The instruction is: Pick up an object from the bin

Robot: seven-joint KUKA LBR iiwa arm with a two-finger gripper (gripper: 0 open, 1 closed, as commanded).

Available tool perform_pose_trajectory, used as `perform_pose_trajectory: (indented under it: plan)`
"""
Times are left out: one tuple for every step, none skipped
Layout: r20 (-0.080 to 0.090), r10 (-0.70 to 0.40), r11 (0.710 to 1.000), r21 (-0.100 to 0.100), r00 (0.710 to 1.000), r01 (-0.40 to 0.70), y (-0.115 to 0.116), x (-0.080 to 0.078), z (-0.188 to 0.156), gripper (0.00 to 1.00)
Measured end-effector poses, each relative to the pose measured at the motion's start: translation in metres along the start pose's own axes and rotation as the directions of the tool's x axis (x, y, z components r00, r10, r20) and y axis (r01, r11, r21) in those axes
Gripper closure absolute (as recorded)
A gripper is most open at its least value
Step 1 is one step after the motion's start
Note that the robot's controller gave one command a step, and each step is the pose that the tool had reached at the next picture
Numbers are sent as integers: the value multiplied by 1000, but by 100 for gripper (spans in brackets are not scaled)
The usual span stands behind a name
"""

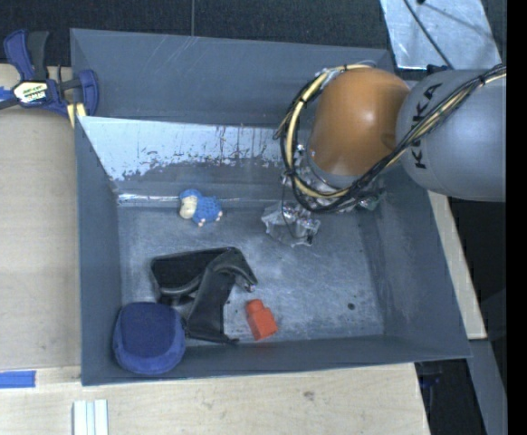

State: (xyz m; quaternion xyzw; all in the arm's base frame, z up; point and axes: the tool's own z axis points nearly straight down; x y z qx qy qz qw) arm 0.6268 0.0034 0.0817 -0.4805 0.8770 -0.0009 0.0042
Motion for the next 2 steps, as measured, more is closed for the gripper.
perform_pose_trajectory:
  plan:
    - [1,4,1000,1,1000,-4,-2,-1,-7,100]
    - [0,7,1000,2,1000,-7,-4,-3,-62,100]
